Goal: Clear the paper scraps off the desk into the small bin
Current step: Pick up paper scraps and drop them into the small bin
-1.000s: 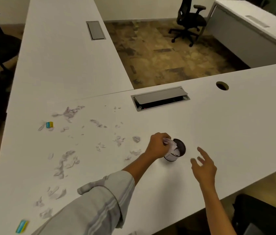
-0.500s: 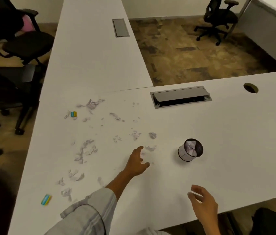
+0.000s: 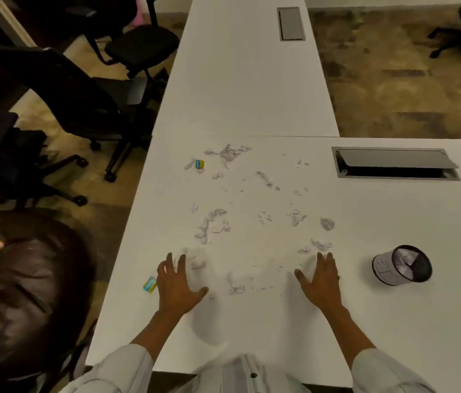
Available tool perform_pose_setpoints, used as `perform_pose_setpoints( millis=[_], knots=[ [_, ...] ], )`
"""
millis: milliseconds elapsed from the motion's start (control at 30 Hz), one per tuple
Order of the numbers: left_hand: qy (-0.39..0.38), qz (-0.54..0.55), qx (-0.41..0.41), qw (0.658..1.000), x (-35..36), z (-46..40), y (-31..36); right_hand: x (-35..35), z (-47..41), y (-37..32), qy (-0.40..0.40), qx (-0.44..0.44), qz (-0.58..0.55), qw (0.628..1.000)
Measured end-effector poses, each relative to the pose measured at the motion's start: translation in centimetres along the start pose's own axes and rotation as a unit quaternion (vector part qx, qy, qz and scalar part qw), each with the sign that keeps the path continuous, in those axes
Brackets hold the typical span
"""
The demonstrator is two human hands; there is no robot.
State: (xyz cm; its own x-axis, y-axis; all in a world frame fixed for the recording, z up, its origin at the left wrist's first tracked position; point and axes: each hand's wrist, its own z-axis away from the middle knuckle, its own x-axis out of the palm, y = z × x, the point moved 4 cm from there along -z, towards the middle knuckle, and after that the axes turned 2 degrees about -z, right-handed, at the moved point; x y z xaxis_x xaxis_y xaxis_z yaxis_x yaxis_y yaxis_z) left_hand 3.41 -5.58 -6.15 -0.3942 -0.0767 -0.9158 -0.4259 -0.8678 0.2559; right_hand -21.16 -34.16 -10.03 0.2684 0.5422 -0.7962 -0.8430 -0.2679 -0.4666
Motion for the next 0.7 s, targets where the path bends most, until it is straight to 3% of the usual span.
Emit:
perform_pose_setpoints(
  millis=[133,333,600,700],
  knots=[
    [-0.047,-0.045,-0.134,0.989,-0.7,-0.1,-5.0,1.8,-1.2,-2.3,-0.005,-0.03,0.059,0.998],
    [-0.107,0.031,-0.156,0.981,-0.2,-0.7,-6.8,6.4,1.2,-7.2,-0.038,-0.112,0.08,0.99],
    [-0.102,0.208,0.029,0.972,0.9,-0.2,-2.6,12.2,7.8,-12.1,-0.096,-0.217,0.085,0.968],
    [-0.047,0.179,0.101,0.977,0.4,-0.5,-2.3,12.5,9.0,-13.4,-0.099,-0.249,0.069,0.961]
  ],
)
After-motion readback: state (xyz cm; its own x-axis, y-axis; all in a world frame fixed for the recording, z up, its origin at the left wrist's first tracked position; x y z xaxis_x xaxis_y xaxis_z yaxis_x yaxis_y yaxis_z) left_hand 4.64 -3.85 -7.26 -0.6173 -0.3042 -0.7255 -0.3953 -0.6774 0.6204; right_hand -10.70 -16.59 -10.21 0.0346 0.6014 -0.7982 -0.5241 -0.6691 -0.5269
